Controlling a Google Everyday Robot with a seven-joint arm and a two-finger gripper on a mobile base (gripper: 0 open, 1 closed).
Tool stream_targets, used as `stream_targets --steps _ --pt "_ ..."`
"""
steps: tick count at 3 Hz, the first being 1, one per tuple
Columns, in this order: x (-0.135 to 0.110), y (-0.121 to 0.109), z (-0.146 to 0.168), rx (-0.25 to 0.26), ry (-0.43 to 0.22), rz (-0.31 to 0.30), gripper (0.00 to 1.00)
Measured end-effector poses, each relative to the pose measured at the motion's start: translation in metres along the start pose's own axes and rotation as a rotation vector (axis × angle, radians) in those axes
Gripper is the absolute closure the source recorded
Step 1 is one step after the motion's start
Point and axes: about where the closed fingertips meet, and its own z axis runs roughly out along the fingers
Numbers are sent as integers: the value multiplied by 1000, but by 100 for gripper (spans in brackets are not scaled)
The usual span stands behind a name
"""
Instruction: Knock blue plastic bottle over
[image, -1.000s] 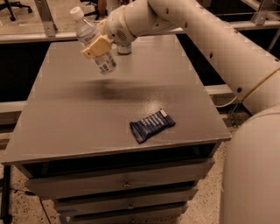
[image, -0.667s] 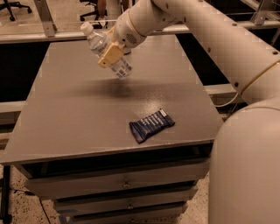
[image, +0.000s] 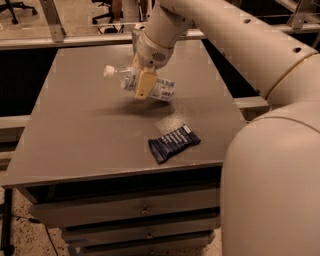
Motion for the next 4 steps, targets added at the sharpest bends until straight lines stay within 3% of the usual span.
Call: stream_targets --steps 1,3,4 --pt "0 15 11 -75 65 -62 59" --pt "-5 27 19 -153 103 -132 12" --pt "-5 31 18 -166 98 -138 0"
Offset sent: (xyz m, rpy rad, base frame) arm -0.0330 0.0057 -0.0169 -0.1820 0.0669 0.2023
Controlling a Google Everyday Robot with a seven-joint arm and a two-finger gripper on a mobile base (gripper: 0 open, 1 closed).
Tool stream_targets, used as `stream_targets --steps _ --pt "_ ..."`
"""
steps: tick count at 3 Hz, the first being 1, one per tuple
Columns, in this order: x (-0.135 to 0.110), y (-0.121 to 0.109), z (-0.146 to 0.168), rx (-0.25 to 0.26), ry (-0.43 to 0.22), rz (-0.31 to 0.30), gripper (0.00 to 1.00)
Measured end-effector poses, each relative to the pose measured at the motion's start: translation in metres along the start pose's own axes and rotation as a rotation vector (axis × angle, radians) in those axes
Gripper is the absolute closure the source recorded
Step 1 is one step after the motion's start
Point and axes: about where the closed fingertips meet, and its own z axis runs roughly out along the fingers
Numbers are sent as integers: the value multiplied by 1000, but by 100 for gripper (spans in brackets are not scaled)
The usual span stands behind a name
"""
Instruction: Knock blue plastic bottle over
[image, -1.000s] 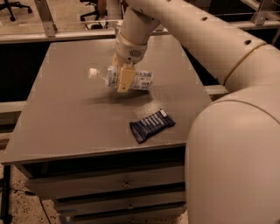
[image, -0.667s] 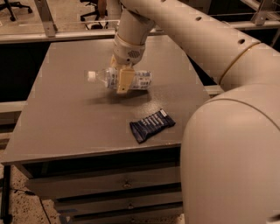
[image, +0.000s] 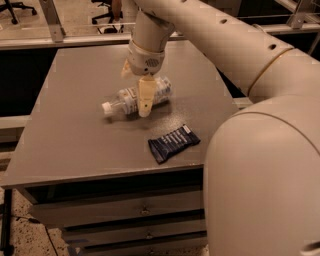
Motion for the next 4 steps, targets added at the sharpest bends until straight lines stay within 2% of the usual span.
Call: stream_targets --steps 1,2,3,4 --pt "5 6 -6 22 -60 46 0" --pt "19 17 -19 85 -207 152 0" --pt "39 29 -46 213 -415 265 0" --pt "62 38 -83 385 -627 369 0"
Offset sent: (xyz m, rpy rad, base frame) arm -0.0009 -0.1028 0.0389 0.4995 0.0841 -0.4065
